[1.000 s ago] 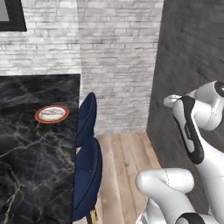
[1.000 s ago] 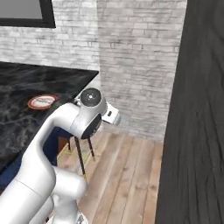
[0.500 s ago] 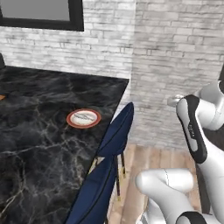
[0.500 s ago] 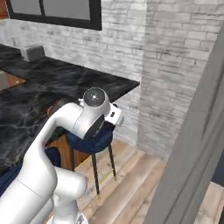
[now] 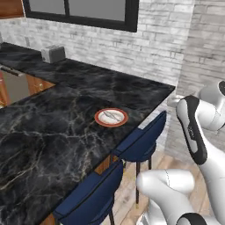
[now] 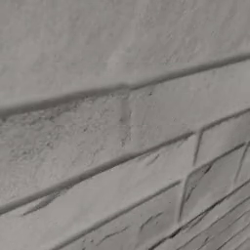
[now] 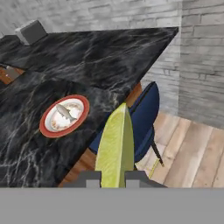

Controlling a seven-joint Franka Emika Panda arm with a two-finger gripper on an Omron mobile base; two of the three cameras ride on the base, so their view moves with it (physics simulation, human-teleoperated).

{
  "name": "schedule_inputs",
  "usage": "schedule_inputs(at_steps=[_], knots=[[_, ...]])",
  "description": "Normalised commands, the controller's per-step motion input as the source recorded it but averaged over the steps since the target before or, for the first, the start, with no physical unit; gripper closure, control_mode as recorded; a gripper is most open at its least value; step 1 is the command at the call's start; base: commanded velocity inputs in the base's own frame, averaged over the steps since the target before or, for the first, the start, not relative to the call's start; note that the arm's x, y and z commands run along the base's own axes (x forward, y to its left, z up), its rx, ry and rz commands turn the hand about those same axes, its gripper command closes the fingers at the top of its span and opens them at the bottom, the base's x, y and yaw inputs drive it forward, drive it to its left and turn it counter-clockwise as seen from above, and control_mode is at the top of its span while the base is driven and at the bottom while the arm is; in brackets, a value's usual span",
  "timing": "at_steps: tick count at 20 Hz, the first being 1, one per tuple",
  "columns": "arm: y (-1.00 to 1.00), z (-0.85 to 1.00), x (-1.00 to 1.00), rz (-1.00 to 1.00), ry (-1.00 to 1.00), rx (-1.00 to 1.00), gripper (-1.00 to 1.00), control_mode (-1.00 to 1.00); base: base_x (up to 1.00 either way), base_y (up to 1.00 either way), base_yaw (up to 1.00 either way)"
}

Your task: Take the lemon wedge from the fridge and place it on the plate with fish on the dining counter.

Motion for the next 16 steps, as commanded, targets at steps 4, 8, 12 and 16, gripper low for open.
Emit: schedule_inputs(at_steps=[4,8,12,16], knots=[[0.0,0.0,0.0,0.0,0.0,0.0,1.0,1.0,1.0,-0.02,0.54],[0.0,0.0,0.0,0.0,0.0,0.0,1.0,1.0,1.0,-0.01,0.45],[0.0,-0.48,0.75,0.21,0.21,-0.01,1.0,-1.0,0.25,0.0,0.1],[0.01,-0.53,1.0,0.08,0.34,-0.04,1.0,-1.0,0.0,0.0,0.0]])
